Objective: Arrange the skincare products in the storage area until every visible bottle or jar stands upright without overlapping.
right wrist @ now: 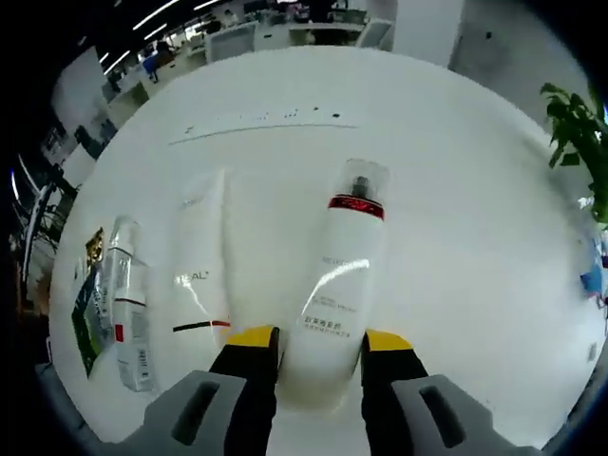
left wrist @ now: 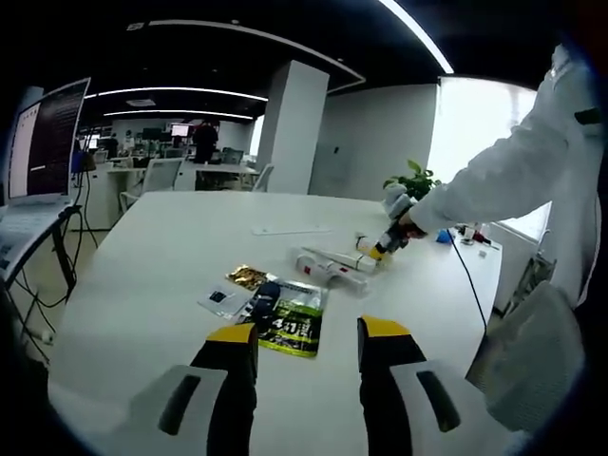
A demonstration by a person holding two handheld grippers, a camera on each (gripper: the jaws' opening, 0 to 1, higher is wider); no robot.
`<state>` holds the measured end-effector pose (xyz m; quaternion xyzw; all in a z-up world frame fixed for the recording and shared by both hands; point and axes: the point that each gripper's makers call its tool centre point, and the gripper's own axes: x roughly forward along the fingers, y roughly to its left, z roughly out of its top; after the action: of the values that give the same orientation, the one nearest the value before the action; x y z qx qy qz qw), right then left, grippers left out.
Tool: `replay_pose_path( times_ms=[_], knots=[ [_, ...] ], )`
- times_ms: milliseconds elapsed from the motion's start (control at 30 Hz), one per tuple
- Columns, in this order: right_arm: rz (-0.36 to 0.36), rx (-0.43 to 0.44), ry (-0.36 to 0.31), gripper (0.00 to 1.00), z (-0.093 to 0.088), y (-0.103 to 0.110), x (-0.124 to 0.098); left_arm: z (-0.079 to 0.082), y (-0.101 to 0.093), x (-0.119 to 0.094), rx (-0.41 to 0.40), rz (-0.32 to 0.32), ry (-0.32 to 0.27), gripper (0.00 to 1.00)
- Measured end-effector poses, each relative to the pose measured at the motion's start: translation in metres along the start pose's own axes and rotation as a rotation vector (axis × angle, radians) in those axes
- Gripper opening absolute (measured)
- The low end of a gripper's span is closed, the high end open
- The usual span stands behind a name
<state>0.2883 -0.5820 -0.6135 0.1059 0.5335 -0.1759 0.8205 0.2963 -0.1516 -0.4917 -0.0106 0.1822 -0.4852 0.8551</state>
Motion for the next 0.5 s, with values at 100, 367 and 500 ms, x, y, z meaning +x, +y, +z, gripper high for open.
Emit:
replay_pose_path(
  times_ms=[100,367,500],
  knots=[
    [0.013,0.0,-0.002,0.31,0.0029,-0.0031,0.0037,-0.0008,-0.0001,0.0011,-0.001,0.003,0.003,0.36],
    [0.02,-0.061,0.0,0.28,0.0036,-0.0063,0.0052,-0.0026,0.0,0.0014,-0.003,0.001,0.011,0.36],
    [0.021,-0.055,-0.003,0.27,0.0064,-0.0101,0.0078,-0.004,-0.0022,0.0026,-0.002,-0.005,0.018,0.35]
  ],
)
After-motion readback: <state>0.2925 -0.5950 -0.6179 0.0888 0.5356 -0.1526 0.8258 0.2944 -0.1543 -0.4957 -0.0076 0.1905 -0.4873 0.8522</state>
